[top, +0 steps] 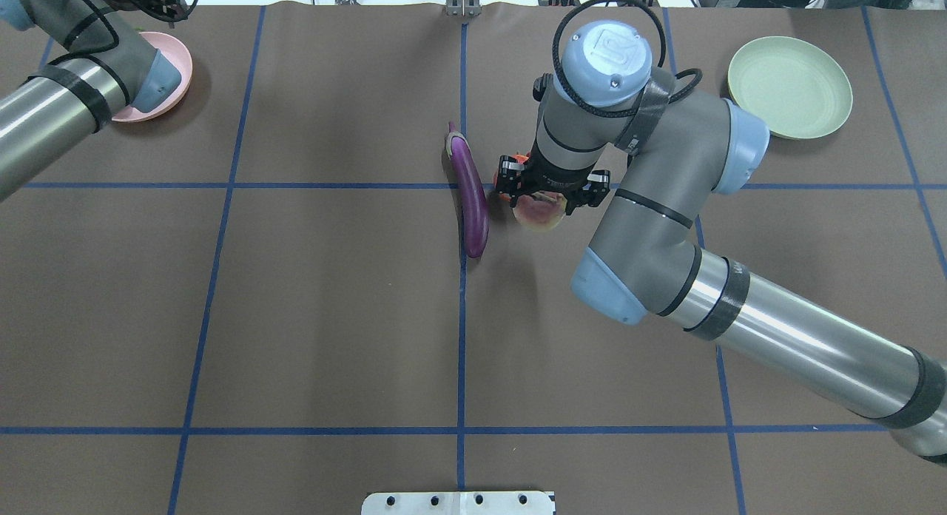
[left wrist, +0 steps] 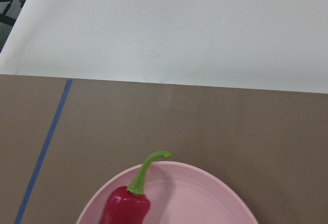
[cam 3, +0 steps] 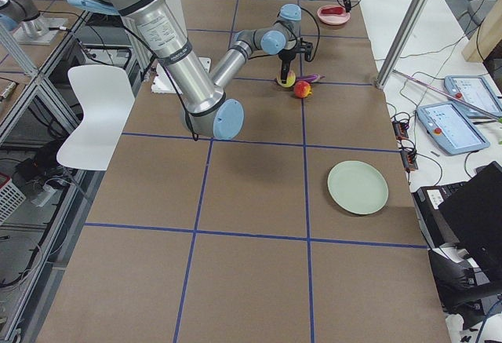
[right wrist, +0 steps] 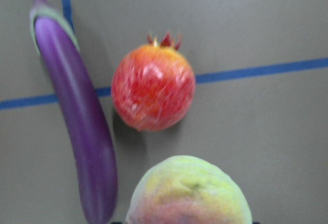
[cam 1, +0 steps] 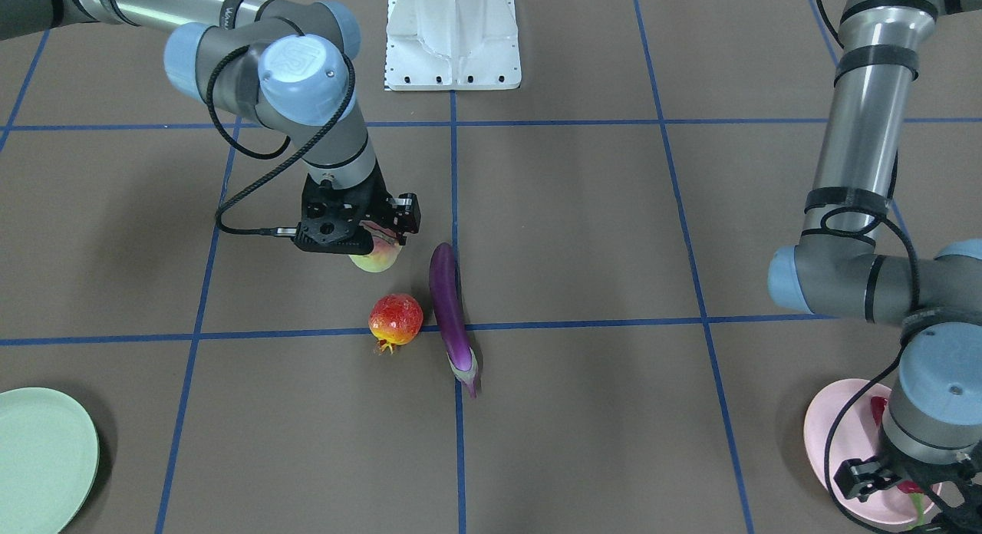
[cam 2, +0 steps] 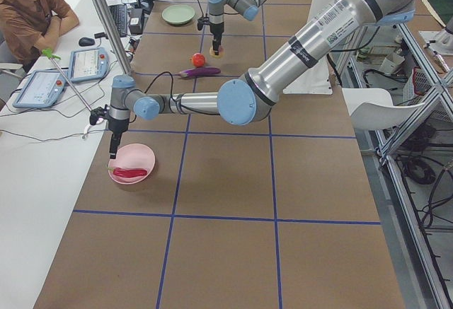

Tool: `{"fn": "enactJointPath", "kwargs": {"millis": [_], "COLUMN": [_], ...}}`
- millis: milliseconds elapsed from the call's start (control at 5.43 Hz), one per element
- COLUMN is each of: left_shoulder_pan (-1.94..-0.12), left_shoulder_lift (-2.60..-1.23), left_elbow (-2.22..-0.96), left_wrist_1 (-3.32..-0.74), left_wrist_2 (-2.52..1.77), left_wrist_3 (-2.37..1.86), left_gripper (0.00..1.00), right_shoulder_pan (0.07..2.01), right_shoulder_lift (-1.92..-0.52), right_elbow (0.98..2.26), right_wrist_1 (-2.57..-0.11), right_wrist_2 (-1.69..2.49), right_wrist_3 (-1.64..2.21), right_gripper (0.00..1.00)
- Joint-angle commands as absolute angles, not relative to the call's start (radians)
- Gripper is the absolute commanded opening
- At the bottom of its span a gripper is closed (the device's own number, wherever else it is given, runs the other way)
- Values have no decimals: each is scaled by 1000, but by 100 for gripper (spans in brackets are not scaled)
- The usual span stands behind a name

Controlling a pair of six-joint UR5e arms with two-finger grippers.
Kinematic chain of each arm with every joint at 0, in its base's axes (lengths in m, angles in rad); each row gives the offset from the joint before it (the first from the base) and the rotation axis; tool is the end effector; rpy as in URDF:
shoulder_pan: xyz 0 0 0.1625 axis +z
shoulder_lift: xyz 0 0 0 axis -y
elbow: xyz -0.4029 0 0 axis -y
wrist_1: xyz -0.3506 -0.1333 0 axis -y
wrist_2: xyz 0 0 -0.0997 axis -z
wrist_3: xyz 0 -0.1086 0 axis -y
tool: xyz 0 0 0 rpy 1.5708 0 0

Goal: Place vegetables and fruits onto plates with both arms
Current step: 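Carry peach toward green plate with right gripper while left reaches for eggplant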

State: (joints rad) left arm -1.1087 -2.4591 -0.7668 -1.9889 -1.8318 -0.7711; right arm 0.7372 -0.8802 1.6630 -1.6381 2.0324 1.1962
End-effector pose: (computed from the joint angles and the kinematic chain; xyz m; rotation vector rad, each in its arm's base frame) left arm 0.2624 -0.7629 0.4310 0.2604 0.4984 -0.2353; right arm -0.4199 -0.4959 0.2338 -0.0044 -0.8299 0.1765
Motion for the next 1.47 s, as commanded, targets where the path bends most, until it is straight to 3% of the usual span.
{"fn": "enactJointPath", "kwargs": {"millis": [0, 553, 737, 1105, 1289], "left_shoulder_pan": [-1028, -800, -742, -652, -608], "left_shoulder_lift": [-2467, -2508, -2507, -2508, -2513], "left_elbow": [-1066, -1346, -1388, -1384, -1379], "left_wrist_1": [-1720, -1570, -1543, -1554, -1574], "left_wrist_2": [-1981, -2072, -2065, -2057, -1998], "left_wrist_3": [-825, -1115, -1118, -1182, -1196], "left_gripper": [100, 99, 99, 99, 99], "right_shoulder_pan": [900, 1115, 1147, 1204, 1222], "right_shoulder_lift": [-1005, -1080, -1075, -1063, -1019], "right_elbow": [1757, 1714, 1636, 1324, 1218], "right_wrist_1": [-1651, -1721, -1712, -1350, -1316], "right_wrist_2": [2060, 2060, 2063, 2071, 2060], "right_wrist_3": [1000, 592, 509, 462, 412], "right_gripper": [0, 0, 0, 0, 0]}}
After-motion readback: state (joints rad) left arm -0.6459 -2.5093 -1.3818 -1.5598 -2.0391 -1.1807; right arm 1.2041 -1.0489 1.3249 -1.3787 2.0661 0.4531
